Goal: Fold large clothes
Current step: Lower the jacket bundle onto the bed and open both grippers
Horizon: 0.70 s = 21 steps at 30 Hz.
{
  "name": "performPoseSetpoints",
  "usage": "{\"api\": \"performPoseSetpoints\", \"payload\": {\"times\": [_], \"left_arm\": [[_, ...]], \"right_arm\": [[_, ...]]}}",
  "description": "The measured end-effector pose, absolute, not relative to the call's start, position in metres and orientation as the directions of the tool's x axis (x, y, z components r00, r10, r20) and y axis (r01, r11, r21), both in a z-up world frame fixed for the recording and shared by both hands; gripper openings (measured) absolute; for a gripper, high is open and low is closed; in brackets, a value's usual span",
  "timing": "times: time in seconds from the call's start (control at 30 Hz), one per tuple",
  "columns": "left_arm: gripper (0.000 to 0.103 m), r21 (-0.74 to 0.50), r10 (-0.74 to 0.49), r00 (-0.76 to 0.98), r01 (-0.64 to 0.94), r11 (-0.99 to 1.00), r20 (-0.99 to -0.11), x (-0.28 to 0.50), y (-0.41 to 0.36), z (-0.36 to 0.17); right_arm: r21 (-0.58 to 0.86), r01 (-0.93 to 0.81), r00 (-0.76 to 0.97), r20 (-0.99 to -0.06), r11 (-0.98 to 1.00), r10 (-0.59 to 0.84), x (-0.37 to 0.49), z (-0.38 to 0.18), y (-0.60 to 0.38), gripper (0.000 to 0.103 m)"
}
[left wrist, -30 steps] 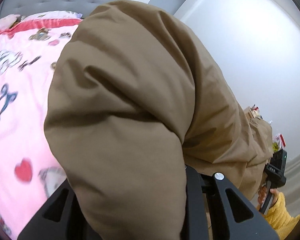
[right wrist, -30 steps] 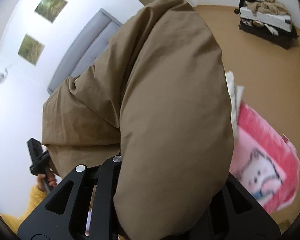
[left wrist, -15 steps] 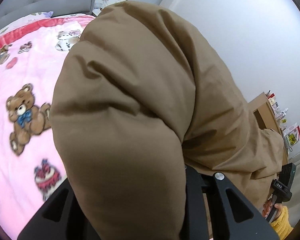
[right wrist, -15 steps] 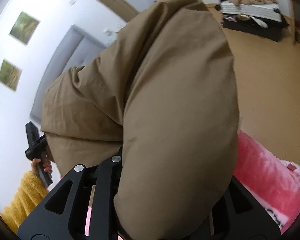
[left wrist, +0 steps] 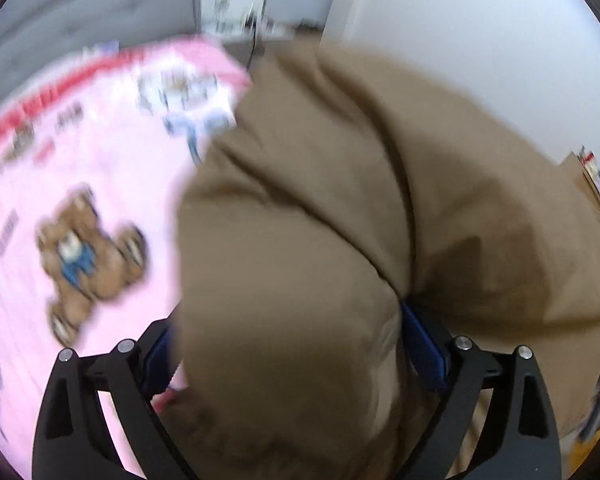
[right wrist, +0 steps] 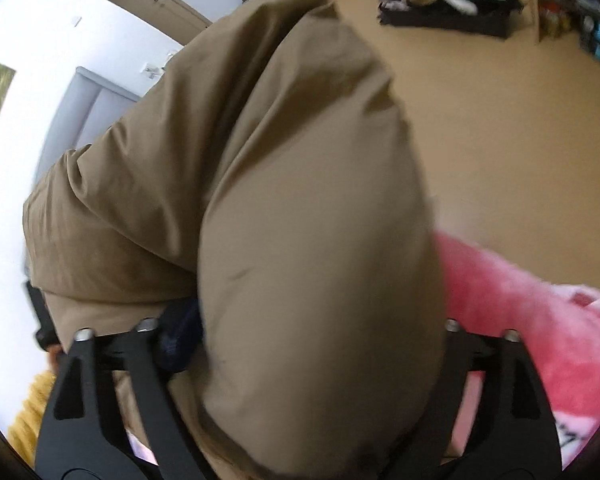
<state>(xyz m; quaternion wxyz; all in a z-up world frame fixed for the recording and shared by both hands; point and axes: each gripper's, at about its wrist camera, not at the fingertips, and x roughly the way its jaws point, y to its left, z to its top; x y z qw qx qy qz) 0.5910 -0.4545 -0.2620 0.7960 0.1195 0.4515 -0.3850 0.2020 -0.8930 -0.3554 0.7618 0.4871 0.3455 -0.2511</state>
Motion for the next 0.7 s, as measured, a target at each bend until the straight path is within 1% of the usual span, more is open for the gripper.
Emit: {"api": "performPoseSetpoints", "payload": {"times": [0.03, 0.07, 0.1, 0.17, 0.2, 0.27, 0.33, 0.37, 0.4, 0.43, 0.47, 0.5, 0.53, 0.57, 0.6, 0.63, 0.7], "left_arm": [[0.094, -0.136, -0.517, 0.315, 0.739, 0.660, -0.796, 0.593, -0.447, -0.255], [0.095, -0.123, -0.527, 0.322, 0.755, 0.644, -0.787, 0.600, -0.441, -0.249], [0.095, -0.106, -0.527, 0.326, 0.767, 0.633, -0.785, 0.606, -0.437, -0.242], [0.095, -0.068, -0.529, 0.353, 0.781, 0.620, -0.772, 0.609, -0.428, -0.226], [0.095, -0.048, -0.536, 0.373, 0.786, 0.616, -0.757, 0.604, -0.421, -0.216], [0.095, 0.012, -0.544, 0.468, 0.766, 0.642, -0.696, 0.591, -0.407, -0.196], [0.096, 0.067, -0.557, 0.586, 0.722, 0.689, -0.588, 0.570, -0.398, -0.171], [0.096, 0.061, -0.585, 0.598, 0.726, 0.685, -0.548, 0.556, -0.399, -0.160], [0.096, 0.034, -0.640, 0.560, 0.766, 0.642, -0.527, 0.546, -0.408, -0.152], [0.096, 0.011, -0.687, 0.493, 0.816, 0.578, -0.534, 0.539, -0.420, -0.152], [0.096, 0.011, -0.696, 0.454, 0.841, 0.541, -0.556, 0.536, -0.434, -0.157], [0.096, 0.029, -0.674, 0.427, 0.856, 0.516, -0.603, 0.535, -0.458, -0.167], [0.096, 0.047, -0.642, 0.418, 0.858, 0.511, -0.642, 0.536, -0.475, -0.176], [0.096, 0.060, -0.599, 0.413, 0.853, 0.519, -0.686, 0.541, -0.500, -0.190], [0.096, 0.032, -0.567, 0.379, 0.850, 0.526, -0.731, 0.549, -0.521, -0.203], [0.096, -0.025, -0.545, 0.331, 0.839, 0.544, -0.770, 0.560, -0.539, -0.216], [0.096, -0.083, -0.510, 0.295, 0.800, 0.595, -0.808, 0.581, -0.562, -0.228]], "right_arm": [[0.520, 0.745, 0.604, -0.791, 0.418, -0.092, 0.196, -0.348, -0.895, 0.095], [0.466, 0.765, 0.570, -0.811, 0.443, -0.131, 0.190, -0.339, -0.896, 0.095], [0.445, 0.768, 0.563, -0.812, 0.461, -0.153, 0.185, -0.333, -0.898, 0.095], [0.371, 0.781, 0.541, -0.803, 0.503, -0.248, 0.172, -0.309, -0.896, 0.095], [0.334, 0.781, 0.541, -0.784, 0.528, -0.305, 0.166, -0.292, -0.894, 0.095], [0.290, 0.751, 0.577, -0.726, 0.594, -0.374, 0.162, -0.264, -0.886, 0.095], [0.235, 0.661, 0.646, -0.662, 0.713, -0.380, 0.170, -0.239, -0.876, 0.095], [0.191, 0.584, 0.689, -0.631, 0.789, -0.357, 0.182, -0.229, -0.867, 0.095], [0.153, 0.529, 0.710, -0.619, 0.835, -0.335, 0.197, -0.220, -0.858, 0.095], [0.140, 0.473, 0.737, -0.603, 0.870, -0.304, 0.209, -0.218, -0.853, 0.091], [0.134, 0.446, 0.750, -0.595, 0.885, -0.288, 0.220, -0.216, -0.849, 0.084], [0.134, 0.433, 0.755, -0.594, 0.892, -0.277, 0.238, -0.218, -0.849, 0.080], [0.164, 0.430, 0.759, -0.598, 0.888, -0.258, 0.253, -0.222, -0.855, 0.071], [0.192, 0.435, 0.757, -0.607, 0.880, -0.242, 0.261, -0.225, -0.856, 0.066], [0.244, 0.472, 0.740, -0.632, 0.847, -0.230, 0.278, -0.236, -0.869, 0.060], [0.281, 0.488, 0.732, -0.647, 0.826, -0.213, 0.288, -0.241, -0.874, 0.052], [0.312, 0.534, 0.709, -0.671, 0.786, -0.216, 0.303, -0.255, -0.889, 0.052]]}}
